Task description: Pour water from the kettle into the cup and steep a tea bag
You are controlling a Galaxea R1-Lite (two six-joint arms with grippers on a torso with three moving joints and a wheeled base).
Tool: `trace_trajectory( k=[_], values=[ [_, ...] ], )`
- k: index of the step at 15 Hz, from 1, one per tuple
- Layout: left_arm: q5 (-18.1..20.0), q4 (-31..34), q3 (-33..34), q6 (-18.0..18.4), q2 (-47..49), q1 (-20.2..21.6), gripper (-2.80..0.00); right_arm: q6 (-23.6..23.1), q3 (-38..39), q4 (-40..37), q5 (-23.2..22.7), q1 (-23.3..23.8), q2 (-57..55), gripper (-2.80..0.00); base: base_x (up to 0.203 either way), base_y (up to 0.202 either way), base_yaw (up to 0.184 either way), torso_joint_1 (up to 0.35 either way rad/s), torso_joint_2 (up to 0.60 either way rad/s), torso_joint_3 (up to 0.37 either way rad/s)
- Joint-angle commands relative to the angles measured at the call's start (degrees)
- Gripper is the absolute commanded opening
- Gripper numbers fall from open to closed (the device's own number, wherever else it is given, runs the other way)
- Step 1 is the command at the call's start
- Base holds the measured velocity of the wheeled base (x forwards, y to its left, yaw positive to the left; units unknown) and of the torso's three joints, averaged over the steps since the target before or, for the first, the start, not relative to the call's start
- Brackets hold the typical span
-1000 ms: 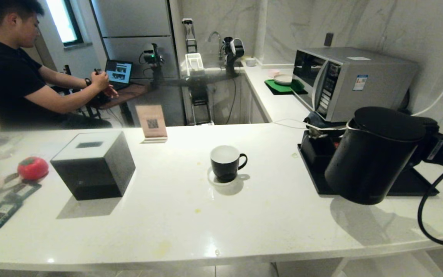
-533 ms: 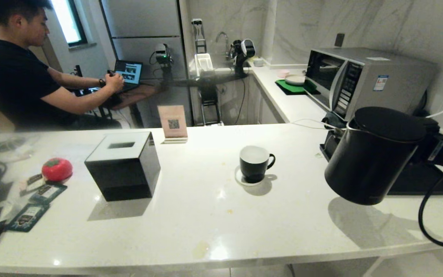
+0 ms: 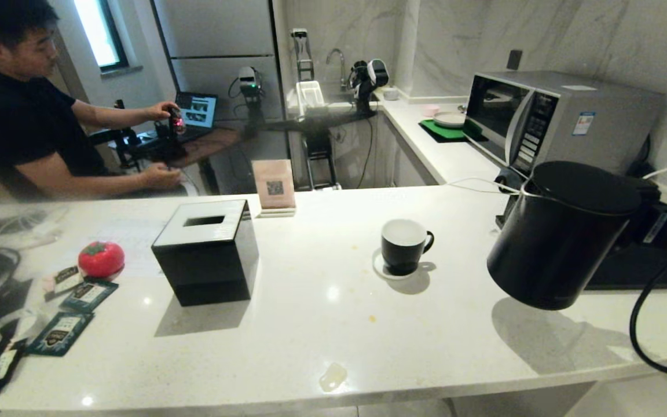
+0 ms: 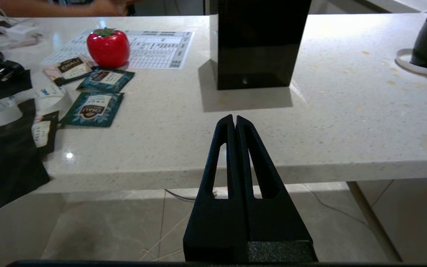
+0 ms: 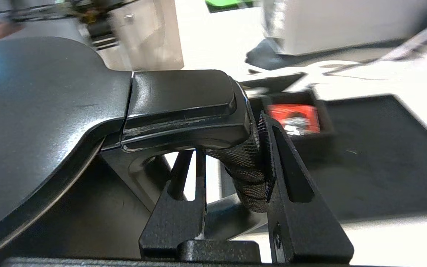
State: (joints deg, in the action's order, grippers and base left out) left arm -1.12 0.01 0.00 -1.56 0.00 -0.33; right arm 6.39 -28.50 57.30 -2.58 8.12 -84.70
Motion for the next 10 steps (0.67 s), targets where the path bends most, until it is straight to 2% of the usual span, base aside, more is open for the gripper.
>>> trace_trajectory(
  k=[1, 10],
  values=[
    [-0.02, -0.01, 0.00, -0.02, 0.09, -0.02, -2.80, 0.03, -0.32, 0.28, -0.14, -0.12, -0.11, -2.80, 0.000, 0.000, 0.000, 0.000, 0.00, 0.000],
    [-0.02, -0.01, 0.00, -0.10, 0.09, -0.02, -2.80, 0.03, -2.52, -1.92, -0.14, -0.12, -0.09, -2.80, 0.000, 0.000, 0.000, 0.000, 0.00, 0.000]
  ],
)
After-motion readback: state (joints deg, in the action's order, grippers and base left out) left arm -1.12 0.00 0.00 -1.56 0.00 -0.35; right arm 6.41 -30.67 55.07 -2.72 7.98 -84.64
